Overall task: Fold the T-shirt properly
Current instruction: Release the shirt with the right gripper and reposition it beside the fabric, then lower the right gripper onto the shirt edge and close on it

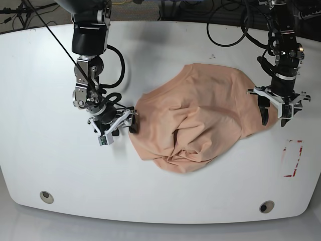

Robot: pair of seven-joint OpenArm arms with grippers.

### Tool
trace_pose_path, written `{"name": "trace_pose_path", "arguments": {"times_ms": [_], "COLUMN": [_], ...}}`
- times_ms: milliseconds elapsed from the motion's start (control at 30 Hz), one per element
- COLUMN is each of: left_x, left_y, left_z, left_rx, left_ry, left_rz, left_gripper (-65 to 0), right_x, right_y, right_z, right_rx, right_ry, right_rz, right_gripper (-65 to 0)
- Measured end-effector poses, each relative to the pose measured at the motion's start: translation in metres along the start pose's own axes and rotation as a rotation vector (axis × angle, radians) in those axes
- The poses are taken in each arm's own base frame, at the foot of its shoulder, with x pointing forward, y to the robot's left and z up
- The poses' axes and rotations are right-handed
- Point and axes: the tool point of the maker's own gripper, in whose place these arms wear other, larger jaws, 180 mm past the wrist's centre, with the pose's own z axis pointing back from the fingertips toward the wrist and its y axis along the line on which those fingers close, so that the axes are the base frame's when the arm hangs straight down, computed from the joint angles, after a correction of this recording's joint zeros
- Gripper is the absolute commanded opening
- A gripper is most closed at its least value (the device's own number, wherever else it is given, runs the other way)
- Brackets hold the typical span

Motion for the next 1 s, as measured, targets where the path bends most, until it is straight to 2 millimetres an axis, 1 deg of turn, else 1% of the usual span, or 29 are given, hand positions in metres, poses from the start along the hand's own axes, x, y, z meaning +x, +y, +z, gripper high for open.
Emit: {"name": "trace_pose_path", "arguments": {"times_ms": [33, 67, 100, 133, 200, 267, 300, 333, 400, 467, 500, 567, 733, 900, 1000], "left_x": [0.000, 0.000, -0.001, 0.000, -0.001, 0.000, 0.000, 0.000, -0.001, 0.000, 0.000, 0.000, 0.003, 0.002, 0.001], "left_y": [0.001, 0.000, 0.000, -0.001, -0.001, -0.003, -0.003, -0.003, -0.002, -0.001, 0.000, 0.000, -0.003, -0.006, -0.006], "left_z": [0.000, 0.000, 0.000, 0.001, 0.000, 0.000, 0.000, 0.000, 0.000, 0.000, 0.000, 0.000, 0.000, 0.000, 0.000], "left_rx": [0.002, 0.002, 0.001, 0.001, 0.001, -0.003, -0.005, -0.005, -0.002, -0.001, 0.000, 0.000, -0.008, -0.014, -0.014], "left_ry": [0.001, 0.000, 0.002, -0.001, 0.007, 0.002, 0.001, 0.003, 0.008, 0.007, 0.006, 0.008, -0.002, 0.000, 0.001], "left_rz": [0.000, 0.002, 0.004, 0.006, 0.009, 0.011, 0.010, 0.008, 0.008, 0.005, 0.003, 0.002, 0.001, 0.004, 0.005], "left_gripper": [-30.4, -30.1, -29.8, -29.5, -28.8, -28.0, -25.8, -23.6, -23.1, -22.4, -22.0, -21.4, -18.7, -18.2, -18.1], "right_x": [0.004, 0.002, 0.015, 0.018, 0.023, 0.032, 0.033, 0.031, 0.016, 0.009, 0.014, 0.012, 0.011, 0.011, 0.007], "right_y": [0.000, 0.000, -0.001, -0.003, -0.006, -0.009, -0.010, -0.011, -0.016, -0.018, -0.017, -0.014, -0.006, 0.008, 0.012], "right_z": [-0.002, -0.010, -0.013, -0.016, -0.021, -0.022, -0.022, -0.024, -0.027, -0.027, -0.026, -0.026, -0.029, -0.032, -0.034], "right_rx": [0.003, 0.013, 0.016, 0.006, 0.000, -0.001, 0.001, -0.001, -0.013, -0.016, -0.010, -0.002, 0.004, 0.035, 0.044], "right_ry": [-0.016, -0.015, -0.081, -0.079, -0.084, -0.124, -0.134, -0.133, -0.107, -0.122, -0.158, -0.160, -0.128, -0.114, -0.076], "right_rz": [0.005, 0.013, 0.015, 0.016, 0.008, 0.003, -0.006, -0.014, -0.035, -0.055, -0.072, -0.069, -0.061, -0.063, -0.055], "right_gripper": [-22.4, -22.4, -22.3, -22.3, -22.2, -22.2, -22.0, -21.7, -21.7, -21.7, -21.7, -21.6, -21.6, -21.5, -21.6]}}
